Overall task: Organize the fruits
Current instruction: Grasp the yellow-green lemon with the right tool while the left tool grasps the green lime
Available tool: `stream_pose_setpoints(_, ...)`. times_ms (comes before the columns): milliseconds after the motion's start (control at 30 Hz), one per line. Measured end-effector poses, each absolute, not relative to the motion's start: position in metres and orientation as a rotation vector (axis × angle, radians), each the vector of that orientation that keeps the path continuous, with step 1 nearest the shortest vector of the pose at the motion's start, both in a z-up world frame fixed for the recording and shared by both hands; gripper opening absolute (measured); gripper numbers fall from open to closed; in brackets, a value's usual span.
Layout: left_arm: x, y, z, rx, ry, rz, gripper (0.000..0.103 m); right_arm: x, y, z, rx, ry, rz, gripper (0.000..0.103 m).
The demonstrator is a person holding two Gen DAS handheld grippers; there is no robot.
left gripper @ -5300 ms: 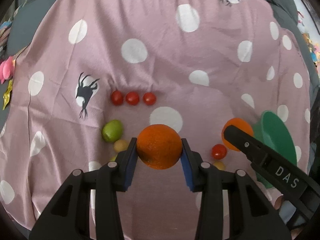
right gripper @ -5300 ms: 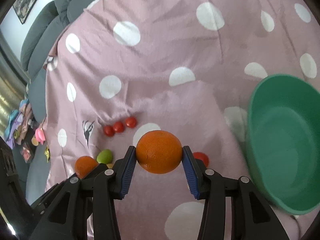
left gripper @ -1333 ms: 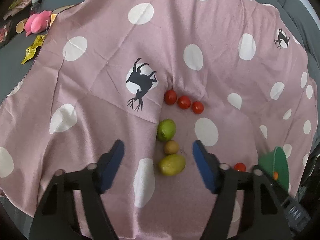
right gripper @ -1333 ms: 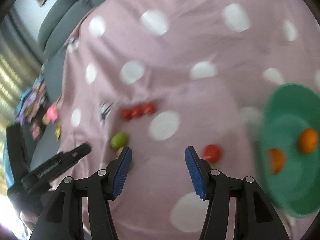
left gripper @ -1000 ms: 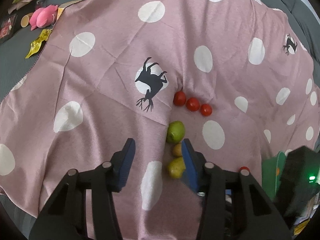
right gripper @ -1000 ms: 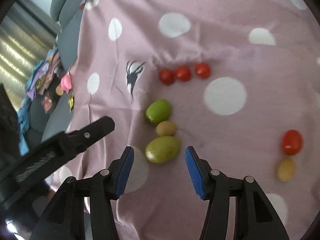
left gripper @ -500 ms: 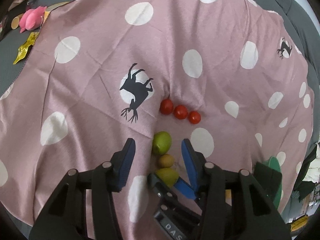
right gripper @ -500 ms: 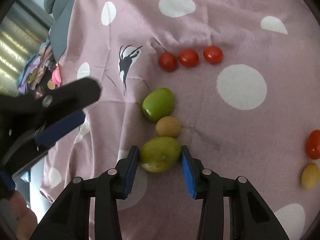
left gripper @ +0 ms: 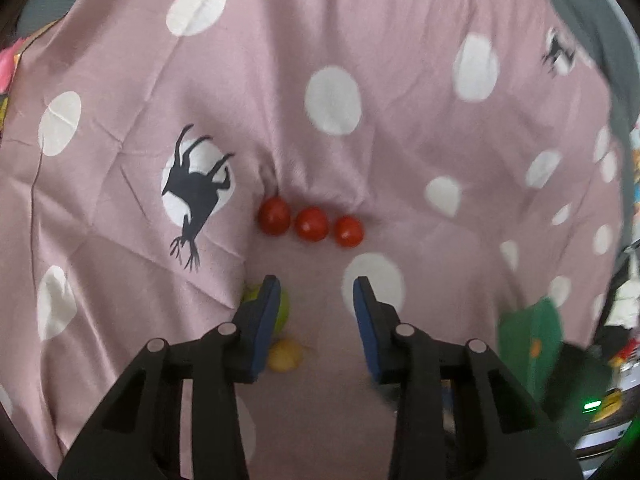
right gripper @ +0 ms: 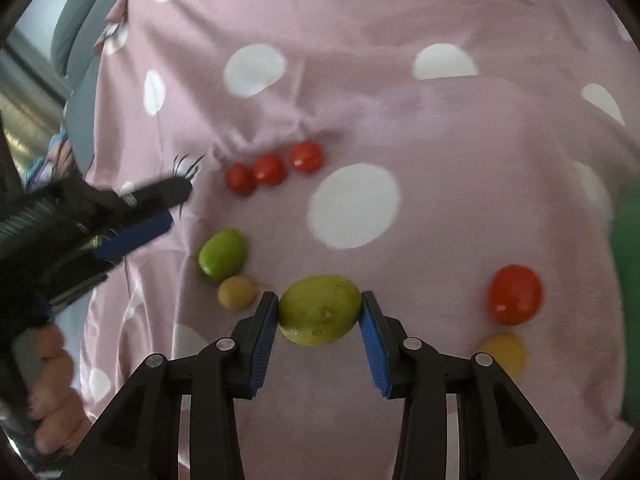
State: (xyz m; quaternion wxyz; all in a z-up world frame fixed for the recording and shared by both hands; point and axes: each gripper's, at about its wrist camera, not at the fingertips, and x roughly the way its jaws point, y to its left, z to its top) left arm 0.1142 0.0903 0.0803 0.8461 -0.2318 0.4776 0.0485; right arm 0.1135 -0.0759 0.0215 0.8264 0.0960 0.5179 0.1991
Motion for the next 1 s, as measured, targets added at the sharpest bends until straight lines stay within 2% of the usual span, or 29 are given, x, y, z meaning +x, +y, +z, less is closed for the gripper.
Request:
stream_pose_setpoints(267, 0.126, 0.080, 0.060, -0.389, 1.086, 0.141, 0.036, 0.116, -0.105, 0.023, 0.277, 1.103, 0.385, 0.043)
stream_pose_setpoints(1000, 0.132, 0.073, 0.038, -0.286, 1.128, 0.238, 0.035, 0.116, -0.100, 0.027, 0.273, 1.110, 0.410, 0.043)
